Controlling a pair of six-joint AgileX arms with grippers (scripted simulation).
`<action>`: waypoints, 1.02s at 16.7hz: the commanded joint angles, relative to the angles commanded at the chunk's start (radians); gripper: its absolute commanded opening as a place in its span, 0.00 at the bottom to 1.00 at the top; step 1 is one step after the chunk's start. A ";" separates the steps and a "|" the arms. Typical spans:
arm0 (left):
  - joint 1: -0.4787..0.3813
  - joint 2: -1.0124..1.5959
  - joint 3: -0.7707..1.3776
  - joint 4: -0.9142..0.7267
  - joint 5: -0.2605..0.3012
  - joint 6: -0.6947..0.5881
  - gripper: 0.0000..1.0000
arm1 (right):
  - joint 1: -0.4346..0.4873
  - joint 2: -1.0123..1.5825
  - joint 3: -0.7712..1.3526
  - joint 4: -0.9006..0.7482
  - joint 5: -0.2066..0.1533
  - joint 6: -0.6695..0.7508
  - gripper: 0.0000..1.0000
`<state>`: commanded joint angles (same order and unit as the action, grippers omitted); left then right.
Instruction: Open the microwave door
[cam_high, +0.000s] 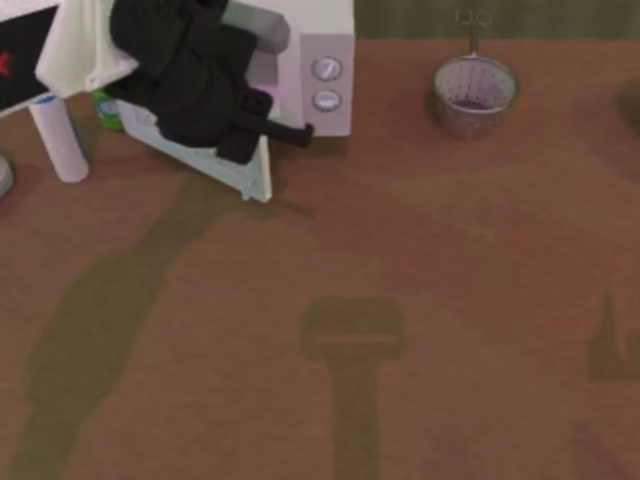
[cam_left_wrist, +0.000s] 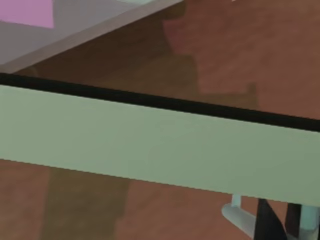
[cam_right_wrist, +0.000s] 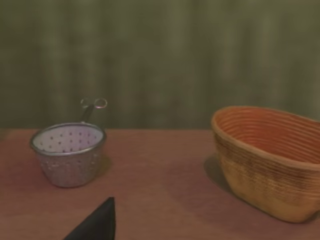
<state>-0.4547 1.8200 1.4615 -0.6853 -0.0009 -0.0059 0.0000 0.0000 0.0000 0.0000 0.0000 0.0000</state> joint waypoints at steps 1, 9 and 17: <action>0.008 -0.009 -0.019 -0.001 0.013 0.025 0.00 | 0.000 0.000 0.000 0.000 0.000 0.000 1.00; 0.032 -0.048 -0.056 0.010 0.049 0.092 0.00 | 0.000 0.000 0.000 0.000 0.000 0.000 1.00; 0.032 -0.048 -0.056 0.010 0.049 0.092 0.00 | 0.000 0.000 0.000 0.000 0.000 0.000 1.00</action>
<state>-0.4229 1.7720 1.4055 -0.6753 0.0481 0.0857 0.0000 0.0000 0.0000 0.0000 0.0000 0.0000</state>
